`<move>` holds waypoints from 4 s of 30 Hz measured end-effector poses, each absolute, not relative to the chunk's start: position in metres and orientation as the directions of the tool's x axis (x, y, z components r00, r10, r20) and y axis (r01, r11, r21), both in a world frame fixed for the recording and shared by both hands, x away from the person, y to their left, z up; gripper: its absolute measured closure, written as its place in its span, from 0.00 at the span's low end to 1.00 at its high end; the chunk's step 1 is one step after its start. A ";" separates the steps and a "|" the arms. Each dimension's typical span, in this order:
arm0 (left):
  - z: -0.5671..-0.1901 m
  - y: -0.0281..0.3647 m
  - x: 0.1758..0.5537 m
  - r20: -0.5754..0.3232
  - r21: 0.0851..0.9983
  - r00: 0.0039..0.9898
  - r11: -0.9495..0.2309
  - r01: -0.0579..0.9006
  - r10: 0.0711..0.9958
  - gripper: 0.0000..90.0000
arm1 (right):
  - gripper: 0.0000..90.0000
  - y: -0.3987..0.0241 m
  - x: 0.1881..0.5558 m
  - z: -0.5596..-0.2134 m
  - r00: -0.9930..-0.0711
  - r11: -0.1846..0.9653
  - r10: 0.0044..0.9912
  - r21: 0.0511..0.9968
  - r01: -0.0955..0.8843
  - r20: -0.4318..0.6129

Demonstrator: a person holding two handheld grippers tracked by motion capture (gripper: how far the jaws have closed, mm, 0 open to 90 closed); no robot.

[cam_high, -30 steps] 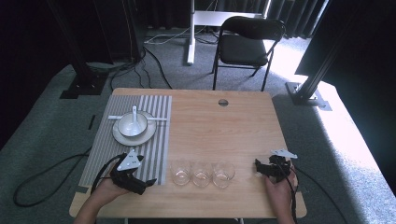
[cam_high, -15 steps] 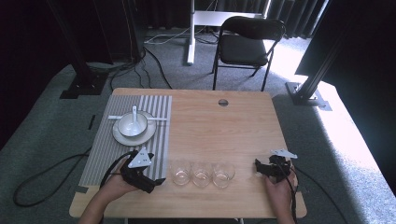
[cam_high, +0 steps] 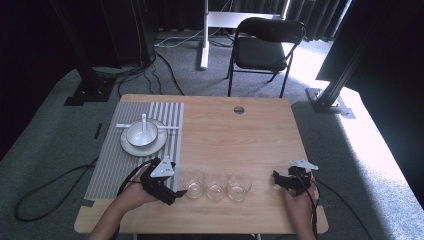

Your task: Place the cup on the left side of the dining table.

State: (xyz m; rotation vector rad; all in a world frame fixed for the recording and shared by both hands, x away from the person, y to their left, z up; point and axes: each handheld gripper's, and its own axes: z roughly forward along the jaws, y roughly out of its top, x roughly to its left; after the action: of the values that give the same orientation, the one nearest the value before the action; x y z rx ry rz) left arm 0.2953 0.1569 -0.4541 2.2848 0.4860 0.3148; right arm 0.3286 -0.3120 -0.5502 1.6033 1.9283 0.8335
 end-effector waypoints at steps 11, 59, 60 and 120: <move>-0.454 0.134 0.298 0.082 0.717 0.916 -0.661 0.220 0.393 0.02 | 0.14 -0.312 0.329 -0.550 -0.187 0.122 0.982 0.723 0.680 0.010; -0.456 0.052 0.307 0.097 0.626 0.966 -0.769 0.128 0.239 0.02 | 0.14 -0.312 0.329 -0.550 -0.187 0.122 0.982 0.723 0.680 0.010; -0.457 0.051 0.307 0.101 0.623 0.965 -0.772 0.127 0.240 0.02 | 0.14 -0.312 0.329 -0.550 -0.187 0.122 0.982 0.722 0.681 0.010; -0.467 0.021 0.318 0.101 0.497 0.948 -0.841 0.216 0.303 0.20 | 0.14 -0.312 0.329 -0.550 -0.187 0.122 0.982 0.723 0.680 0.010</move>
State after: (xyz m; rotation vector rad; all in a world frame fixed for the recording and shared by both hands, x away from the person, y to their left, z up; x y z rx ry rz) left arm 0.3180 0.0215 -0.4672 2.6043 0.3707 0.2397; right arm 0.3287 -0.3121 -0.5502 1.6025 1.9285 0.8333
